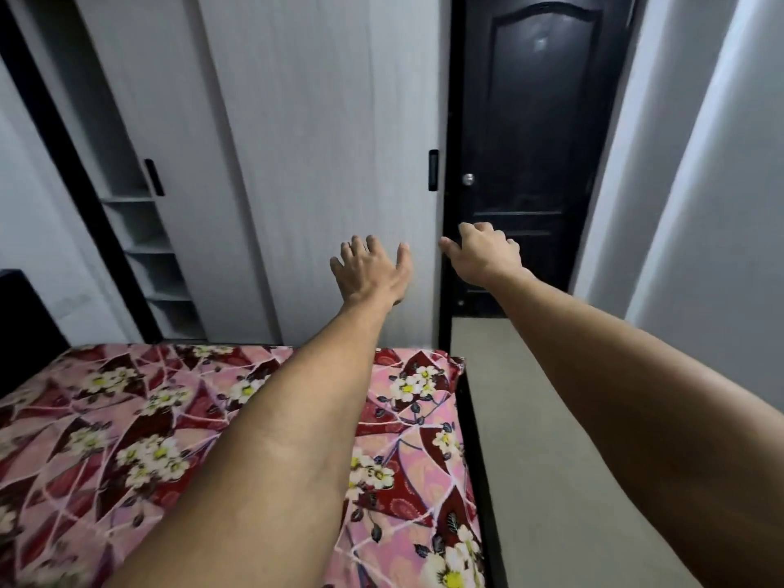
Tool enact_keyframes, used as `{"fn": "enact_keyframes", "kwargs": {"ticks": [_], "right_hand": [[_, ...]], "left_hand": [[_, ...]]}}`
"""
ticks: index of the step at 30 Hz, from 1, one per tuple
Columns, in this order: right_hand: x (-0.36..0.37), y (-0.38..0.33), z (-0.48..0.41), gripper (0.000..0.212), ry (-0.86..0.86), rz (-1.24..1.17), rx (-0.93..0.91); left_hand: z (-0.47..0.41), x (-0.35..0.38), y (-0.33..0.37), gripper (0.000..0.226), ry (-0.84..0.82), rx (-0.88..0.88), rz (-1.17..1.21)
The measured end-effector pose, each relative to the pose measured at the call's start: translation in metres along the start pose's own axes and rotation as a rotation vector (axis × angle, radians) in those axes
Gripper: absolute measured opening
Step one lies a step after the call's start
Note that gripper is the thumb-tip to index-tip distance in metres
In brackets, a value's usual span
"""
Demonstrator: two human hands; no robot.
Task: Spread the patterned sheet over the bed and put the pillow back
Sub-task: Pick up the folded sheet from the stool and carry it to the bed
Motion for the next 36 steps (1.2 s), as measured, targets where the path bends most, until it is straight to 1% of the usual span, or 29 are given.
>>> {"fn": "enact_keyframes", "kwargs": {"ticks": [4,9,16,26,30,33,36], "right_hand": [[0.023,-0.075,-0.026,0.059,-0.025,-0.028,-0.112],[0.050,-0.173,-0.048,0.061,-0.043,-0.067,-0.227],[0.079,-0.305,-0.057,0.060,-0.055,-0.129,-0.396],[0.118,-0.481,-0.036,0.059,-0.116,-0.279,-0.607],[0.128,-0.543,-0.021,0.059,-0.150,-0.321,-0.696],[0.138,-0.587,-0.009,0.064,-0.175,-0.338,-0.763],[0.148,-0.623,0.004,0.064,-0.192,-0.341,-0.820]], "left_hand": [[-0.033,-0.033,-0.071,0.077,0.080,-0.118,-0.036],[-0.062,-0.074,-0.157,0.078,0.132,-0.196,-0.109],[-0.086,-0.132,-0.274,0.079,0.223,-0.325,-0.171],[-0.074,-0.207,-0.436,0.077,0.281,-0.531,-0.291],[-0.060,-0.234,-0.491,0.079,0.295,-0.635,-0.319],[-0.049,-0.252,-0.528,0.078,0.317,-0.697,-0.342],[-0.039,-0.265,-0.565,0.078,0.337,-0.772,-0.353]]}}
Point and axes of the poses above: each hand's wrist, its own z-axis away from the middle knuckle, its own x-axis out of the palm, y = z × x, the point moved 2 cm from there along -z, towards the middle knuckle, and after that the axes turned 13 degrees about -x, right-handed, at the moved point
